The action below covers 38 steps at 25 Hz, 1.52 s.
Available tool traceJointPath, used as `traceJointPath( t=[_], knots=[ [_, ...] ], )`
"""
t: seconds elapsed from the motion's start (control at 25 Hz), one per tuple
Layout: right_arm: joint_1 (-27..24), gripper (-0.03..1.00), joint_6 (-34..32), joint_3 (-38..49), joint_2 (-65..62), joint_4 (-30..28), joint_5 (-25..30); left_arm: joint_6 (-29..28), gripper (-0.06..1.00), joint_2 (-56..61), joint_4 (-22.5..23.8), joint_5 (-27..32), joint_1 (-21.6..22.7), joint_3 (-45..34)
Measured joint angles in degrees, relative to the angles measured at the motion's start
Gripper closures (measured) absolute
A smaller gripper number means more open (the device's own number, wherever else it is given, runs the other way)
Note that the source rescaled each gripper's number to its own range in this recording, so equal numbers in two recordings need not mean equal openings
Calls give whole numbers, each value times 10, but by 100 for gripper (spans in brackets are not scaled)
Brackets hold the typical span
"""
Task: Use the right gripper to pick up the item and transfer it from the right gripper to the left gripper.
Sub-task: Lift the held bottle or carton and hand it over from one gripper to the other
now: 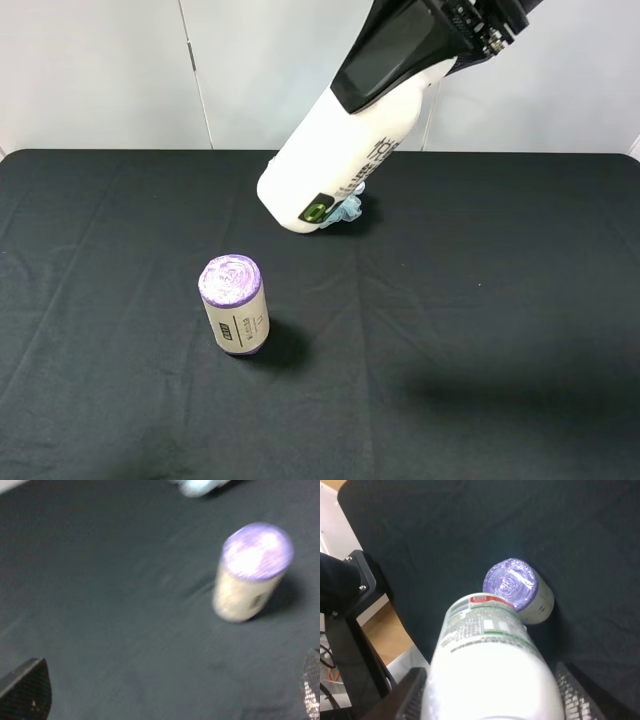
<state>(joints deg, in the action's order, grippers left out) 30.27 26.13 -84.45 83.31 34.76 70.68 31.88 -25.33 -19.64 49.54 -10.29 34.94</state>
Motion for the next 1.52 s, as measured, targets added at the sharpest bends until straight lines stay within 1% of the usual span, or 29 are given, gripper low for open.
traceJointPath(
  t=[0.12, 0.28, 0.44, 0.56, 0.84, 0.96, 1.2, 1.36, 1.52],
  knots=[
    [0, 92, 1, 0, 6, 2, 0, 30, -5, -29, -44, -9, -27, 1],
    [0, 92, 2, 0, 7, 4, 0, 47, -5, -65, -57, -25, -51, 23],
    [0, 92, 2, 0, 7, 12, 0, 60, -5, -107, -57, -44, -82, 53],
    [0, 92, 2, 0, 7, 26, 0, 63, -5, -148, -57, -61, -121, 67],
    [0, 92, 2, 0, 7, 31, 0, 94, -5, -282, -50, -111, -225, 118],
    [0, 92, 2, 0, 7, 35, 0, 96, -5, -334, -35, -139, -268, 136],
    [0, 92, 2, 0, 7, 37, 0, 96, -5, -404, -32, -191, -340, 162],
    [0, 92, 2, 0, 7, 37, 0, 96, -5, -429, -32, -233, -371, 171],
    [0, 92, 2, 0, 7, 38, 0, 96, -5, -443, -32, -269, -377, 176]
  ],
)
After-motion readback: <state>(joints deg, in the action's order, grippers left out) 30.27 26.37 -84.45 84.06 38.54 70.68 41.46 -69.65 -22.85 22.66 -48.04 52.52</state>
